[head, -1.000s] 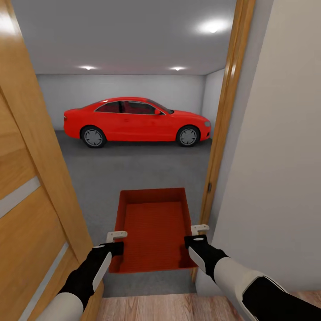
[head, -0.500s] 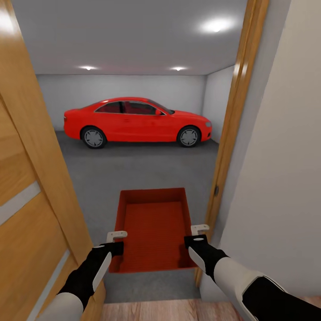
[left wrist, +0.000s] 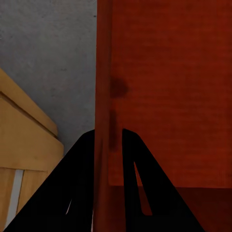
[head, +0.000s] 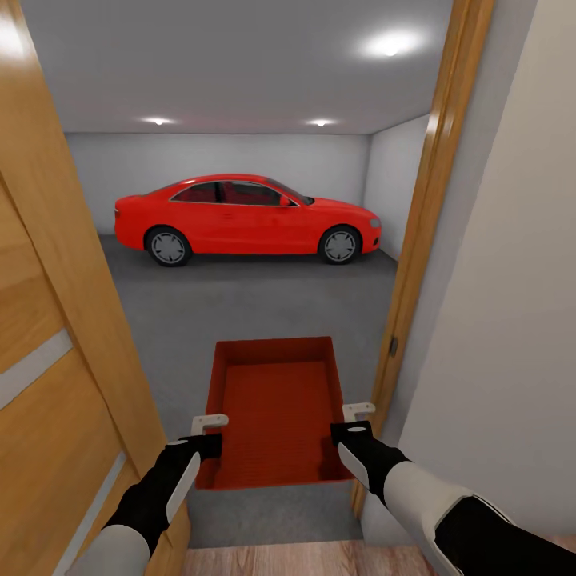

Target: Move the two storage containers from the living room to the garage. In the garage, place one container on the floor and stack the other container on top of it (either order is fine).

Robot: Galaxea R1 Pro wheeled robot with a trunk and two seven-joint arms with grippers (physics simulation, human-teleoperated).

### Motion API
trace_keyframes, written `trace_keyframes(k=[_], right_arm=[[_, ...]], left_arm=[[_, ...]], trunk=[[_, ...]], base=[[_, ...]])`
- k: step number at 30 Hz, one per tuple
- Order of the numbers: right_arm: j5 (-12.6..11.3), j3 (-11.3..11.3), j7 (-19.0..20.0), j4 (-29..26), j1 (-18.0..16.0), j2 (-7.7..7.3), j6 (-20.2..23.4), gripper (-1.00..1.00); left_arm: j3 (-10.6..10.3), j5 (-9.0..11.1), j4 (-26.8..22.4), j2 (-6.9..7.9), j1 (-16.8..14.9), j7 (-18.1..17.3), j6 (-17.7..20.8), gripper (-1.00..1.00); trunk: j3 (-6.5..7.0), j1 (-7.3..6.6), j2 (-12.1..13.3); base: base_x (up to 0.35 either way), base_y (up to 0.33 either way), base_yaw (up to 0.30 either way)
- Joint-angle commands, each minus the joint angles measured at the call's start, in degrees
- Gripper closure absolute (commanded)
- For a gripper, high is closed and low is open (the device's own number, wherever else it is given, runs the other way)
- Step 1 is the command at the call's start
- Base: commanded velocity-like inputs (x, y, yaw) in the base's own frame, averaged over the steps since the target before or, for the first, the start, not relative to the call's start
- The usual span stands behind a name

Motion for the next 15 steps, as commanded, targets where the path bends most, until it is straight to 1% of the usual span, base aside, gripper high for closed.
trace_keyframes(k=[1,15], right_arm=[[-2.5,2.3,0.4,0.0,0.0,-0.04,0.6,1.00],[-2.6,2.3,0.4,0.0,0.0,-0.05,0.6,1.00]], left_arm=[[-0.4,-2.2,-0.2,0.44,-0.1,0.9,-1.1,1.00],[-0.4,-2.2,-0.1,0.44,-0.1,0.9,-1.1,1.00]], trunk=[[-0.15,0.04,-0.1],[-0.15,0.04,-0.1]], base=[[0.000,0.000,0.000],[0.000,0.000,0.000]])
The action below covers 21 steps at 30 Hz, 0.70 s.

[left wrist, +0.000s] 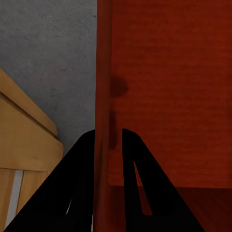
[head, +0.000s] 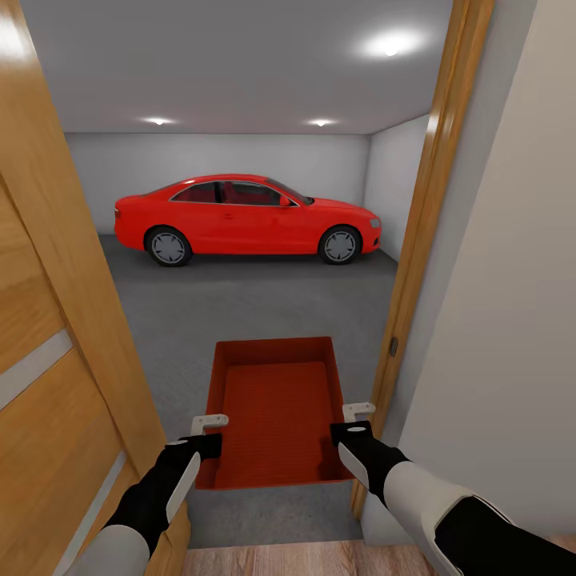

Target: Move the two storage containers from the living room to the garage. In the garage, place one container on the floor and stack the other container on top of it (either order is fine).

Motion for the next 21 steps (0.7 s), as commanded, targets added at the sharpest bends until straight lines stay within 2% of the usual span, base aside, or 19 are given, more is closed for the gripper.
trace_keyframes(k=[1,21], right_arm=[[-2.5,2.3,0.4,0.0,0.0,-0.04,0.7,1.00],[-2.4,2.3,0.4,0.0,0.0,-0.04,0.7,1.00]], left_arm=[[-0.4,-2.2,-0.2,0.44,-0.1,0.9,-1.0,1.00],[-0.4,-2.2,-0.2,0.44,0.0,1.0,-1.0,1.00]], trunk=[[-0.15,0.04,-0.1],[-0.15,0.04,-0.1]], base=[[0.000,0.000,0.000],[0.034,0.029,0.000]])
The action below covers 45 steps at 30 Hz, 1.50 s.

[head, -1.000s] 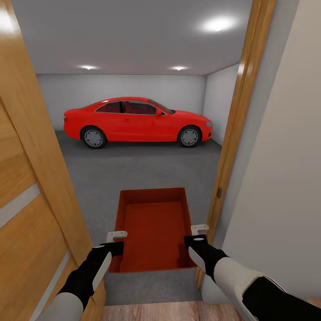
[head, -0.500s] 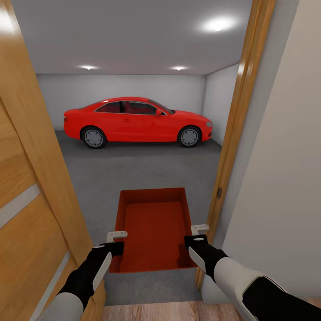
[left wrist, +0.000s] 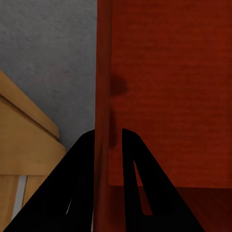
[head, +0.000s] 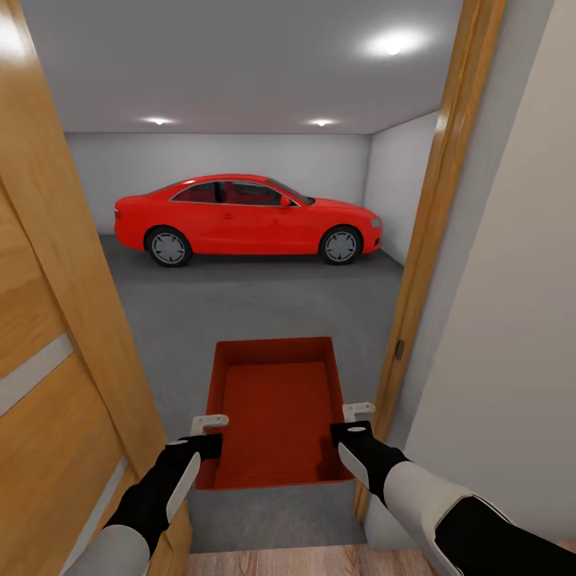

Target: Move the two storage containers from the living room to the garage. In the garage, place one container on the floor and stack the other container on top of it (either order is fine).

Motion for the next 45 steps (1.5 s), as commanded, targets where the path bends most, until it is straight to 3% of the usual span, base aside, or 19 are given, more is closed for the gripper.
trace_keyframes(k=[1,14,22,45], right_arm=[[-2.6,2.4,0.4,0.0,0.0,-0.04,0.4,1.00],[-2.6,2.4,0.4,0.0,0.0,-0.05,0.4,1.00],[-2.6,2.4,0.4,0.0,0.0,-0.05,0.4,1.00],[-2.7,2.4,0.4,0.0,0.0,-0.03,0.4,1.00]], left_arm=[[-0.3,-2.3,-0.2,0.44,0.0,0.9,-1.3,1.00],[-0.3,-2.3,-0.1,0.40,-0.1,1.1,-1.3,1.00],[-0.3,-2.2,0.1,0.43,-0.1,1.0,-3.4,1.00],[-0.3,-2.1,0.1,0.44,-0.1,1.0,-3.4,1.00]], trunk=[[-0.15,0.04,-0.1],[-0.15,0.04,-0.1],[-0.15,0.04,-0.1],[-0.15,0.04,-0.1]], base=[[0.002,0.001,0.000],[0.037,0.000,0.000],[0.302,0.000,0.000],[0.321,0.000,0.000]])
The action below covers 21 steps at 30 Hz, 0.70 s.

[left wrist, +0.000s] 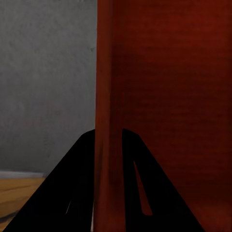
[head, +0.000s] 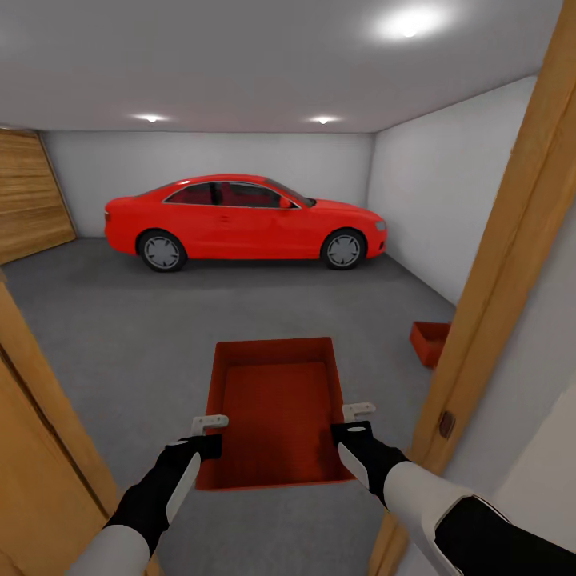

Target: Move the two storage containers from the living room to the garage. In the garage, place one container on the floor and stack the other container on top of it (either order is fine).

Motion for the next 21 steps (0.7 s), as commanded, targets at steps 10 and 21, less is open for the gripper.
trace_keyframes(k=[10,21], right_arm=[[-2.5,2.2,0.5,0.0,0.0,-0.04,0.3,1.00],[-2.5,2.2,0.5,0.0,0.0,-0.04,0.3,1.00]], left_arm=[[-0.2,-2.3,-0.2,0.41,0.0,1.0,-3.3,1.00],[-0.2,-2.3,-0.2,0.35,0.0,1.1,-3.2,1.00]], trunk=[[-0.14,0.07,-0.1],[-0.14,0.07,-0.1]], base=[[0.151,0.032,0.000],[0.068,0.069,0.000]])
